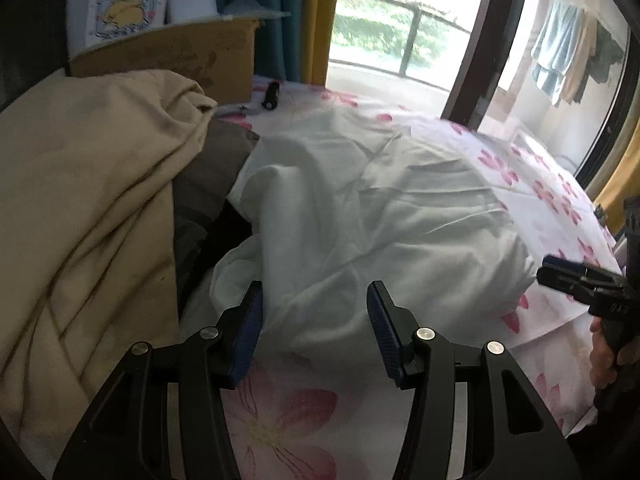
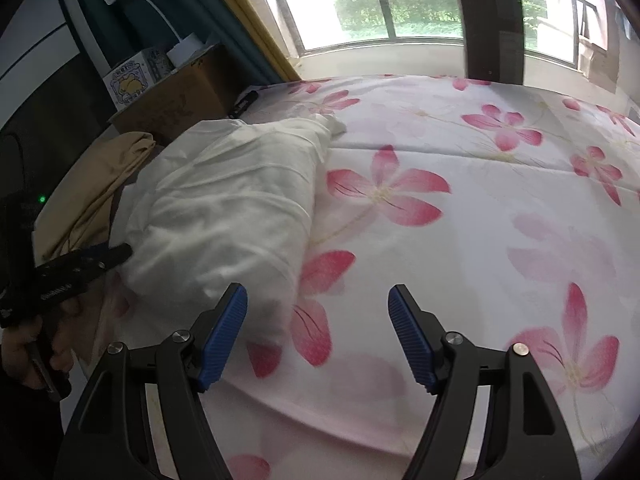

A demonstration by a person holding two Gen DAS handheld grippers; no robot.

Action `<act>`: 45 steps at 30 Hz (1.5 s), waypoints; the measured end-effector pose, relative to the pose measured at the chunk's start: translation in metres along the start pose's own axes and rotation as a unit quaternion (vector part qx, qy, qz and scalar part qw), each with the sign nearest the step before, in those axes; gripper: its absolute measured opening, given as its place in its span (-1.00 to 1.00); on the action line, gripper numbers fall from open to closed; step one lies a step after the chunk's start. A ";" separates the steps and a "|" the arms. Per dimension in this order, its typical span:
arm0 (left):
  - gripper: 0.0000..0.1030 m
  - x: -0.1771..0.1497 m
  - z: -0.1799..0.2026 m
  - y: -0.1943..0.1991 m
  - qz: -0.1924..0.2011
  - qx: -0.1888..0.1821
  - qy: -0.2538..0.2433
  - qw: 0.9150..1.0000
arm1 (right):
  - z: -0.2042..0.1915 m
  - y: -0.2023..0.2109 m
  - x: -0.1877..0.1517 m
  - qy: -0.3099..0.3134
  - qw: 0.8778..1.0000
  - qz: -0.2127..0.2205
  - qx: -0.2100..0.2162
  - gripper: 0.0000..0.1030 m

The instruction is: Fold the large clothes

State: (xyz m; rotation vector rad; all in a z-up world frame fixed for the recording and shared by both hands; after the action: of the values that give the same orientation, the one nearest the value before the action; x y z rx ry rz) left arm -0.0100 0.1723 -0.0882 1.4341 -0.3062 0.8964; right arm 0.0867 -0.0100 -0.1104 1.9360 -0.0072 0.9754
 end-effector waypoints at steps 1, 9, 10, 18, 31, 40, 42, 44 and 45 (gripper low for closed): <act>0.06 -0.001 0.001 0.002 0.004 0.001 0.001 1.000 | 0.002 0.002 -0.002 -0.002 1.000 -0.001 -0.001 0.42; 0.06 -0.005 0.014 0.020 0.037 -0.009 0.009 0.999 | 0.024 0.022 -0.022 -0.023 1.000 0.004 -0.017 0.42; 0.06 -0.005 0.016 0.021 0.039 -0.012 0.012 0.999 | 0.028 0.025 -0.025 -0.026 0.999 0.005 -0.019 0.42; 0.06 -0.012 0.039 0.021 0.035 -0.042 0.008 0.998 | 0.055 0.047 -0.043 -0.054 0.998 0.012 -0.039 0.42; 0.06 -0.017 0.094 0.027 0.044 -0.069 -0.048 0.995 | 0.089 0.091 -0.060 -0.076 0.992 0.036 -0.094 0.41; 0.11 -0.005 0.124 0.034 0.073 -0.062 -0.080 0.992 | 0.108 0.126 -0.060 -0.072 0.986 0.061 -0.136 0.42; 0.20 -0.003 0.131 0.036 0.080 -0.064 -0.090 0.991 | 0.111 0.133 -0.059 -0.070 0.985 0.067 -0.143 0.42; 0.21 0.002 0.139 0.040 0.091 -0.065 -0.102 0.988 | 0.113 0.141 -0.057 -0.066 0.984 0.074 -0.150 0.42; 0.22 0.003 0.142 0.042 0.097 -0.066 -0.106 0.987 | 0.113 0.144 -0.056 -0.063 0.983 0.077 -0.153 0.42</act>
State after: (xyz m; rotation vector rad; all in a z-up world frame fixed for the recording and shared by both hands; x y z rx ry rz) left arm 0.0090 0.0364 -0.0319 1.3936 -0.6622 0.8635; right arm 0.0650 -0.1953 -0.0674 1.7266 -0.3643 0.8910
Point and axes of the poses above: each gripper's, at about its wrist camera, not at the fingertips, and y roughly against the way its jaws point, z to its right, x to its top, the point moved 2 cm from there along -y, roughly the way its jaws point, and after that the axes turned 3 degrees about -x, right-handed, at the moved point
